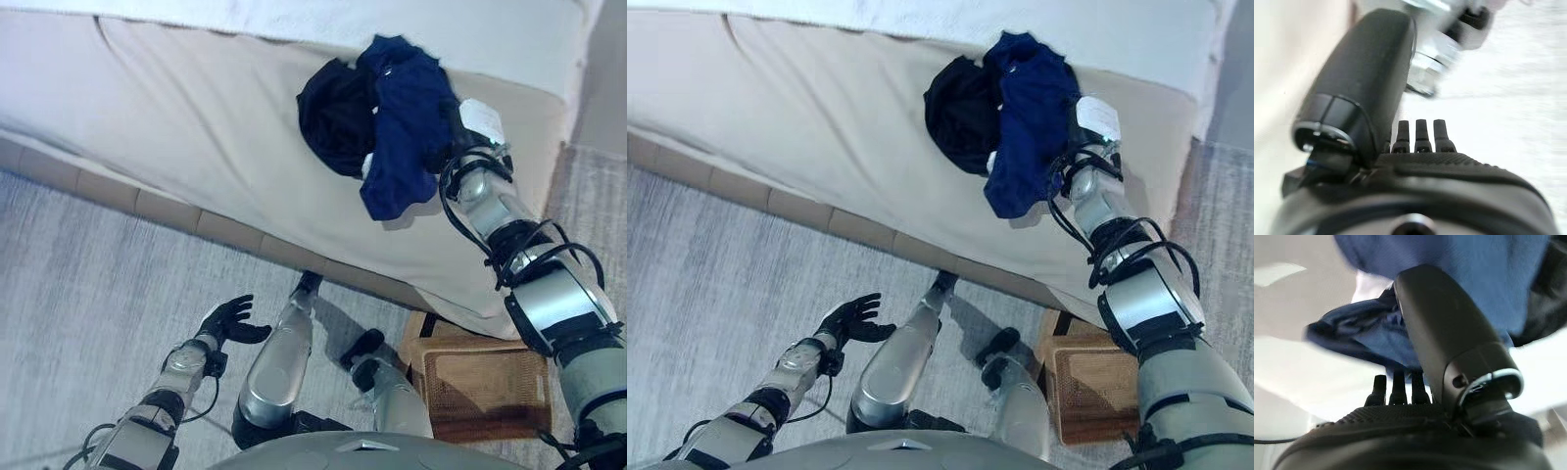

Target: Pick up the clothes from the bed and place them into the basket

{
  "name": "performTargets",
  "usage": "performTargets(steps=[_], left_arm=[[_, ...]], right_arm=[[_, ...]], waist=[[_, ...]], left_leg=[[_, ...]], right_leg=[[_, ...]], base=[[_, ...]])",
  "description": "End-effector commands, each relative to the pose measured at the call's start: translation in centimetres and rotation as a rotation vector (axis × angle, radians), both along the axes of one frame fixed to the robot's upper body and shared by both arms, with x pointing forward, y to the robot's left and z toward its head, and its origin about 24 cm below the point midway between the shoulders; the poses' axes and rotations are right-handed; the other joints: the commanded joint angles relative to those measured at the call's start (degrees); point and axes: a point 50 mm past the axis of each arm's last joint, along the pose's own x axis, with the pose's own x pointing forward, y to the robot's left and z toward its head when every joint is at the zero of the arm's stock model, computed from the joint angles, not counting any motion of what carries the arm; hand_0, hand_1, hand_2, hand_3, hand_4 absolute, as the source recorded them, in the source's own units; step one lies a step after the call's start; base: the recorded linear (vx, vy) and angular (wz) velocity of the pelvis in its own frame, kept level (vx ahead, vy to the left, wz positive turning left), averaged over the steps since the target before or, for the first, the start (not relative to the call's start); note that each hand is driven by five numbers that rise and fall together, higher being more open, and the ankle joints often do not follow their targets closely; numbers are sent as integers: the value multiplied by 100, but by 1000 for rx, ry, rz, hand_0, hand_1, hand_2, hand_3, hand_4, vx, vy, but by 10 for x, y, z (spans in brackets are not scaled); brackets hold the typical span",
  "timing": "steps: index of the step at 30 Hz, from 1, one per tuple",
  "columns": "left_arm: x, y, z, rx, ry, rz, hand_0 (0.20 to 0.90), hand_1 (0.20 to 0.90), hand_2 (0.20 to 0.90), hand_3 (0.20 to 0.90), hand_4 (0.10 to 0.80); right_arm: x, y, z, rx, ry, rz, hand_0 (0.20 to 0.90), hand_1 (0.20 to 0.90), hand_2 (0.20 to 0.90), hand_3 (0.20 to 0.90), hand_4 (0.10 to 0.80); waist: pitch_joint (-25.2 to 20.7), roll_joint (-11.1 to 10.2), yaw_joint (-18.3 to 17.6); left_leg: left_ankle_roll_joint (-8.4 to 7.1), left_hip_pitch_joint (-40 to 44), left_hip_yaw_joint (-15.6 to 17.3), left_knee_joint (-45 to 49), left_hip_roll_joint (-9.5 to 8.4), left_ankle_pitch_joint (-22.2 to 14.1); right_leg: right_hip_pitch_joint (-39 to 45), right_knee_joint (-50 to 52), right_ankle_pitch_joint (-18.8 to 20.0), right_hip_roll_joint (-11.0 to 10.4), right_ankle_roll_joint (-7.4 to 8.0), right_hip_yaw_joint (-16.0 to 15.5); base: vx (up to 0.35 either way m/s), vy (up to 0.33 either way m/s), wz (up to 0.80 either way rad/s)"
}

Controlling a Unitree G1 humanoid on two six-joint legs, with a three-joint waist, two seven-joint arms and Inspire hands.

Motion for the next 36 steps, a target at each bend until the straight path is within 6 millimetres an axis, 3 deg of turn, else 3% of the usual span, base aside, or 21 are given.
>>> performTargets(steps=[1, 6, 7, 8, 9, 14, 18, 19, 21, 25, 31, 36], left_arm=[[-29, 10, -8, -18, 8, 23, 900, 900, 900, 900, 800], [-24, 9, -5, -36, -26, 42, 900, 900, 900, 900, 800], [-23, 10, -4, -39, -35, 45, 900, 900, 900, 900, 800], [-23, 10, -3, -40, -38, 46, 900, 900, 900, 900, 800], [-21, 11, -2, -43, -46, 49, 900, 900, 900, 900, 800], [-25, 19, -1, -29, -37, 63, 900, 900, 900, 900, 800], [-32, 24, -2, -13, -23, 78, 900, 900, 900, 900, 800], [-37, 26, -4, -1, -11, 85, 900, 900, 900, 900, 800], [-43, 30, -6, 15, 8, 93, 900, 900, 900, 900, 800], [-59, 36, -12, 51, 73, 79, 900, 900, 900, 900, 800], [-84, 33, -25, 83, 190, 27, 900, 900, 900, 900, 800], [-96, 27, -34, 96, 274, 11, 900, 900, 900, 900, 800]], right_arm=[[0, -15, 45, -70, -131, -69, 900, 900, 900, 900, 800], [0, -24, 48, -107, -62, -137, 900, 900, 900, 900, 800], [0, -26, 49, -128, -38, -144, 561, 561, 561, 505, 405], [0, -26, 49, -132, -39, -143, 500, 500, 500, 433, 333], [0, -26, 54, -133, -68, -135, 300, 300, 300, 200, 100], [0, -13, 81, -103, -277, -88, 300, 300, 300, 200, 100], [-8, 7, 118, -74, -516, -31, 300, 300, 300, 200, 100], [-16, 16, 136, -61, -658, 2, 300, 300, 300, 200, 100], [-29, 17, 154, -44, -810, 28, 300, 300, 300, 200, 100], [-56, 11, 176, -31, -1002, 50, 300, 300, 300, 200, 100], [-81, -10, 178, -63, -1025, 36, 300, 300, 300, 200, 100], [-87, -18, 170, -90, -953, 65, 300, 300, 300, 200, 100]], waist=[[-83, -11, 154], [9, -27, 234], [31, -42, 245], [40, -44, 246], [56, -54, 245], [40, -135, 210], [-27, -237, 121], [-104, -304, 52], [-215, -371, -30], [-597, -459, -219], [-1342, -522, -554], [-1932, -536, -866]], left_leg=[[633, 11, 477, 185, -243, -774], [622, -168, 502, 265, -226, -763], [624, -187, 504, 276, -219, -774], [625, -187, 503, 277, -215, -778], [630, -172, 490, 270, -201, -788], [622, -47, 475, 275, -149, -882], [606, 187, 503, 191, -66, -973], [601, 358, 524, 107, -35, -1025], [594, 587, 563, -15, 12, -1083], [598, 1046, 649, -321, 44, -1019], [583, 1758, 862, -670, 98, -1060], [562, 2201, 1038, -849, 126, -1074]], right_leg=[[-409, 683, 129, -9, -189, 172], [-588, 832, 137, -75, -139, 100], [-580, 815, 156, -76, -121, 104], [-577, 810, 163, -76, -114, 106], [-562, 791, 186, -69, -95, 123], [-436, 718, 300, -36, -36, 208], [-252, 577, 345, 38, -2, 305], [-111, 450, 365, 98, 13, 365], [64, 301, 388, 150, 29, 423], [472, -166, 563, 235, 32, 466], [1055, -686, 550, 400, 96, 678], [1375, -1002, 539, 471, 118, 854]], base=[[-41, 71, 11], [-6, 37, 4], [0, 0, 0], [12, -6, -5], [9, -8, -6], [28, -41, -5], [38, -64, -10], [61, -70, -22], [79, -78, -17], [69, -39, -17], [96, -28, -15], [76, -12, -21]])
